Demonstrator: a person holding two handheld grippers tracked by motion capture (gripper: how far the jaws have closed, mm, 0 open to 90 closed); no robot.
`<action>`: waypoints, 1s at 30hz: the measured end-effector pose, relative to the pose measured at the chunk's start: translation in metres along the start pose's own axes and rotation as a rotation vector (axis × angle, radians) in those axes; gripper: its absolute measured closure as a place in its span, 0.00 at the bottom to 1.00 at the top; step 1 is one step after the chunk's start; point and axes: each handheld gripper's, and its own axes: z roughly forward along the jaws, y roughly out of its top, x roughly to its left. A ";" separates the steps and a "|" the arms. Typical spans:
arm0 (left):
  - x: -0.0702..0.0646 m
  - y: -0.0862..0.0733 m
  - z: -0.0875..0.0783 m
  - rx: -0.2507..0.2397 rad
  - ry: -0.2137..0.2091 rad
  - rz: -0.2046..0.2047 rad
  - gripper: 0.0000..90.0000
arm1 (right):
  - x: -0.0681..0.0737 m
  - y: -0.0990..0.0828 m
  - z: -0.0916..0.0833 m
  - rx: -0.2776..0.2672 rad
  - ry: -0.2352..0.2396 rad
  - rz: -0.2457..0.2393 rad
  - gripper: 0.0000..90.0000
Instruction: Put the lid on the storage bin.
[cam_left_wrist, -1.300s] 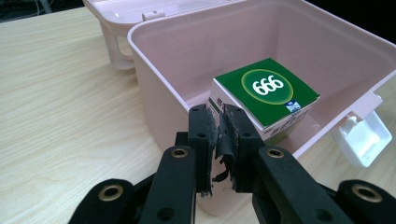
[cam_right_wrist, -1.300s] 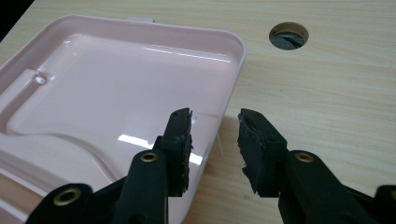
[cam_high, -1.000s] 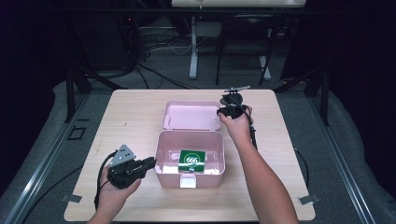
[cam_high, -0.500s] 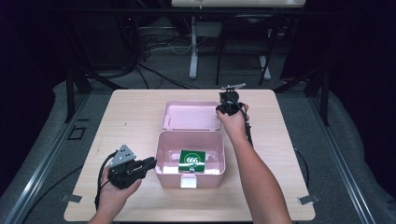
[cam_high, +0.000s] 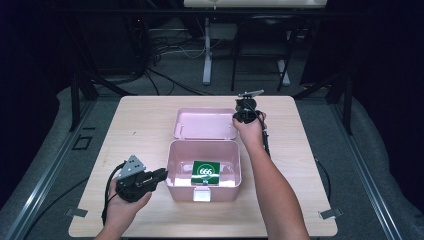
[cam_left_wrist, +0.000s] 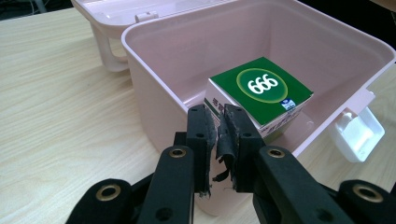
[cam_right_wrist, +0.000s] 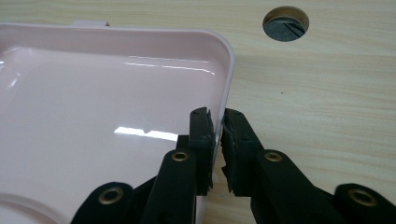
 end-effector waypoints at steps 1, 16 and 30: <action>0.000 0.000 0.000 0.001 0.000 0.000 0.90 | 0.000 0.000 0.000 -0.002 0.000 0.000 0.92; -0.002 -0.001 -0.002 0.007 -0.010 0.002 0.90 | -0.002 -0.005 -0.011 -0.022 0.016 0.000 0.93; -0.007 -0.004 -0.004 0.005 -0.023 0.000 0.89 | -0.003 -0.012 -0.029 -0.070 0.045 -0.014 0.93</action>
